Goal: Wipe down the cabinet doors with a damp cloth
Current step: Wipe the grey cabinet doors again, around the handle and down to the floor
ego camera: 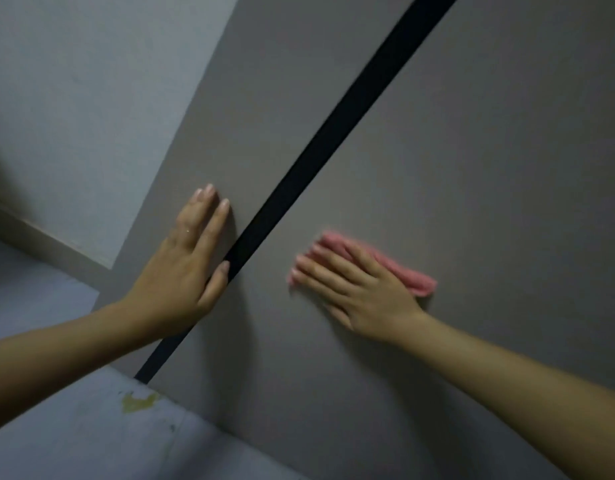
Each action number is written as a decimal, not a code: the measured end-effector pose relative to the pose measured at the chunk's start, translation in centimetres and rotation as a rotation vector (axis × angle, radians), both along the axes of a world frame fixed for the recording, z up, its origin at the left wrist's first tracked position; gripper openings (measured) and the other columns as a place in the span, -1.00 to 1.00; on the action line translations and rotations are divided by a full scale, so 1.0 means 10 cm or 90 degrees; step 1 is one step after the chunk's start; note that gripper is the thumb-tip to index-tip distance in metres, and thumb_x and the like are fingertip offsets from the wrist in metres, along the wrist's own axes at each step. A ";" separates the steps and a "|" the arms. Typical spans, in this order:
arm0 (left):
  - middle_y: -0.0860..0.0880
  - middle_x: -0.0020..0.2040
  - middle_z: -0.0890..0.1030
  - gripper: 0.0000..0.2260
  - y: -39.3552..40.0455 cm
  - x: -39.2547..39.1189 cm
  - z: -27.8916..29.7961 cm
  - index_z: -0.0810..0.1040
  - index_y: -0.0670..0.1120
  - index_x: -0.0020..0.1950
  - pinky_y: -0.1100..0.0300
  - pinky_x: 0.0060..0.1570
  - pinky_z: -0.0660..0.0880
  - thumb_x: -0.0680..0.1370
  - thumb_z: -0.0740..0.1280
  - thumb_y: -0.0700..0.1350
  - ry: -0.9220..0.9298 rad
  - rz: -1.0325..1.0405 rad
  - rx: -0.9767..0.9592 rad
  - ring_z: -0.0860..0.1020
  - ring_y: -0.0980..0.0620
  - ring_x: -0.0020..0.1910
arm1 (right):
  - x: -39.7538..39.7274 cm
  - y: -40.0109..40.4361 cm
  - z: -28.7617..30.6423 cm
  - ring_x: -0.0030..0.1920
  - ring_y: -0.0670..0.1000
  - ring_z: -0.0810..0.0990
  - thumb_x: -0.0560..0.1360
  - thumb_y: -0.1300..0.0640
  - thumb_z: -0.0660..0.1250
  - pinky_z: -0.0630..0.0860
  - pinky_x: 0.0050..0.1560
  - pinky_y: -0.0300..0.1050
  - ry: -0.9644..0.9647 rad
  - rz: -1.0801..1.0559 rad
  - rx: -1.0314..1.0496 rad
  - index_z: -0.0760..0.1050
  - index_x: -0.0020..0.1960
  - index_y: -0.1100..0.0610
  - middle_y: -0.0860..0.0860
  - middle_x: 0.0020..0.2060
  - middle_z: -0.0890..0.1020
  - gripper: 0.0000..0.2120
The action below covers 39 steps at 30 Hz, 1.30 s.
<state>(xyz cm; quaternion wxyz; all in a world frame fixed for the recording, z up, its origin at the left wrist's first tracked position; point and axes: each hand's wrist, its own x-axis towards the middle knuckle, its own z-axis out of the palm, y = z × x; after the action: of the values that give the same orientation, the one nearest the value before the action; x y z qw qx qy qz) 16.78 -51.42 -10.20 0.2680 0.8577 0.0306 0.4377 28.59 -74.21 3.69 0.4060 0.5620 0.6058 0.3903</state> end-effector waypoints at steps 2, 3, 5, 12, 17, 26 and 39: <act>-0.22 0.56 -0.02 -0.38 0.03 -0.07 -0.04 0.09 -0.26 0.54 0.21 0.50 -0.15 0.56 0.08 0.03 0.003 0.008 -0.028 -0.07 -0.10 0.55 | 0.01 -0.13 0.23 0.55 0.04 -0.07 0.58 -0.04 0.09 -0.15 0.52 0.05 0.007 0.004 -0.024 0.21 0.51 0.03 -0.03 0.48 0.22 -0.49; -0.22 0.56 -0.02 -0.37 0.06 -0.08 -0.05 0.08 -0.25 0.54 0.20 0.50 -0.14 0.55 0.07 0.04 0.004 0.016 -0.045 -0.08 -0.09 0.55 | 0.01 -0.08 0.41 0.55 0.04 -0.06 0.60 -0.05 0.07 -0.11 0.51 0.06 0.012 0.008 -0.005 0.19 0.52 0.03 -0.02 0.48 0.22 -0.49; -0.21 0.56 -0.03 -0.35 0.16 -0.10 -0.04 0.06 -0.23 0.55 0.10 0.50 -0.08 0.54 0.05 0.07 0.006 0.036 -0.086 -0.08 -0.09 0.55 | -0.03 0.29 0.78 0.53 0.07 0.00 0.63 -0.07 0.04 -0.06 0.49 0.10 0.001 0.019 0.087 0.17 0.53 0.04 0.01 0.49 0.23 -0.50; -0.18 0.57 -0.05 -0.33 0.30 -0.06 -0.11 -0.01 -0.20 0.56 0.10 0.48 -0.06 0.54 0.02 0.11 -0.006 0.023 -0.191 -0.07 -0.04 0.54 | -0.23 1.81 0.36 0.50 0.14 0.17 0.61 -0.08 0.02 -0.24 0.45 0.05 0.007 0.062 0.160 0.15 0.53 0.11 0.07 0.50 0.23 -0.46; -0.20 0.56 -0.03 -0.32 0.30 -0.13 -0.15 -0.01 -0.23 0.55 0.14 0.47 -0.09 0.53 0.00 0.12 0.013 0.017 -0.245 -0.06 -0.05 0.54 | -0.22 1.06 -0.32 0.53 0.11 0.01 0.57 -0.08 0.05 -0.27 0.51 0.08 -0.035 -0.011 -0.107 0.13 0.54 0.08 0.04 0.51 0.11 -0.43; -0.13 0.57 -0.10 -0.32 0.20 -0.22 -0.36 -0.14 -0.17 0.55 0.38 0.40 -0.27 0.53 0.07 0.03 0.068 0.021 -0.266 -0.12 0.04 0.53 | -0.32 1.93 -0.13 0.53 0.12 0.04 0.62 -0.10 -0.10 -0.14 0.50 0.11 -0.062 0.027 0.028 0.04 0.55 0.12 0.07 0.53 0.12 -0.44; -0.12 0.57 -0.14 -0.36 0.23 -0.22 -0.54 -0.16 -0.15 0.55 0.21 0.50 -0.06 0.59 0.15 -0.14 0.065 -0.014 -0.323 -0.08 0.05 0.54 | -0.31 1.74 -0.63 0.54 0.12 -0.06 0.60 -0.08 -0.21 -0.23 0.49 0.10 -0.040 0.037 -0.091 -0.02 0.55 0.16 0.10 0.52 -0.01 -0.42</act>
<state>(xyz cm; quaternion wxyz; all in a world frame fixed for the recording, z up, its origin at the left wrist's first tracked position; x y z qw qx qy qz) 14.54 -49.11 -15.56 0.4772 0.7844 0.1436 0.3693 25.48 -56.78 -2.59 0.4522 0.5014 0.6352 0.3750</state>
